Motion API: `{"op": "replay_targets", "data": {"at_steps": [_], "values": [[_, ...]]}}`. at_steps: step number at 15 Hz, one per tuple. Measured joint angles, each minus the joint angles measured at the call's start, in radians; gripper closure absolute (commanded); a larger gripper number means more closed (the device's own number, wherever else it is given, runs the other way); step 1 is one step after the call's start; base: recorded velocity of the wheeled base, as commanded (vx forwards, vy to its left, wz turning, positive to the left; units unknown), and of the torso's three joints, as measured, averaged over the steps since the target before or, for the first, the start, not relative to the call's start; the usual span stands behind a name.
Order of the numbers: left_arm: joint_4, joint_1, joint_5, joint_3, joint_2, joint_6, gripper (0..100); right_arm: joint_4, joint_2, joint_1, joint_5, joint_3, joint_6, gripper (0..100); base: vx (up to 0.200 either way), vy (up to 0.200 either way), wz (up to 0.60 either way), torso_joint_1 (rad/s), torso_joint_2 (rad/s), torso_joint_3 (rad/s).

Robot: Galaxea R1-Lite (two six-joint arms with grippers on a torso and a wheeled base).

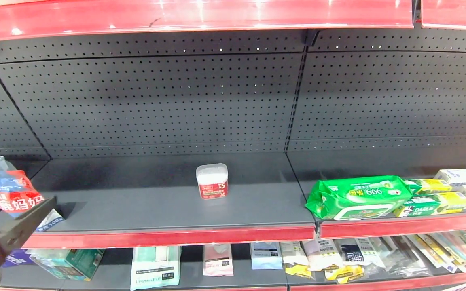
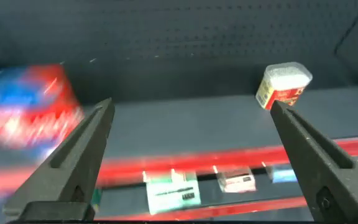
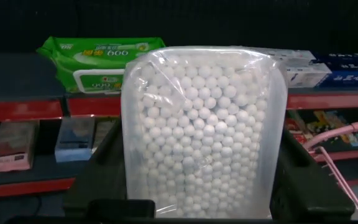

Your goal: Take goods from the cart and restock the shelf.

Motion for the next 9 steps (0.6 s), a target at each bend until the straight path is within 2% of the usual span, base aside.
{"op": "replay_targets", "data": {"at_steps": [2, 3, 4, 5, 7, 9], "values": [[-0.143, 0.012, -0.122, -0.051, 0.255, 0.100, 0, 0.001, -0.004, 0.001, 0.000, 0.003, -0.009, 100, 0.000, 0.000, 0.00, 0.000, 0.00, 0.000], [-0.193, 0.016, -0.190, -0.087, 0.379, 0.152, 0, 0.006, -0.006, 0.001, -0.001, 0.009, -0.022, 100, 0.000, 0.000, 0.00, 0.000, 0.00, 0.000], [-0.227, 0.017, -0.239, -0.126, 0.483, 0.190, 0, 0.005, -0.006, 0.001, -0.001, 0.010, -0.036, 100, 0.000, 0.000, 0.00, 0.000, 0.00, 0.000], [-0.255, 0.013, -0.276, -0.173, 0.582, 0.219, 0, 0.007, -0.006, 0.002, -0.002, 0.012, -0.045, 100, 0.000, 0.000, 0.00, 0.000, 0.00, 0.000], [-0.283, -0.008, -0.314, -0.240, 0.732, 0.253, 0, 0.013, -0.005, -0.003, -0.005, 0.015, -0.059, 100, 0.000, 0.000, 0.00, 0.000, 0.00, 0.000], [-0.291, -0.036, -0.407, -0.293, 0.848, 0.277, 0, 0.013, -0.004, -0.005, -0.018, 0.020, -0.081, 100, 0.000, 0.000, 0.00, 0.000, 0.00, 0.000]]}}
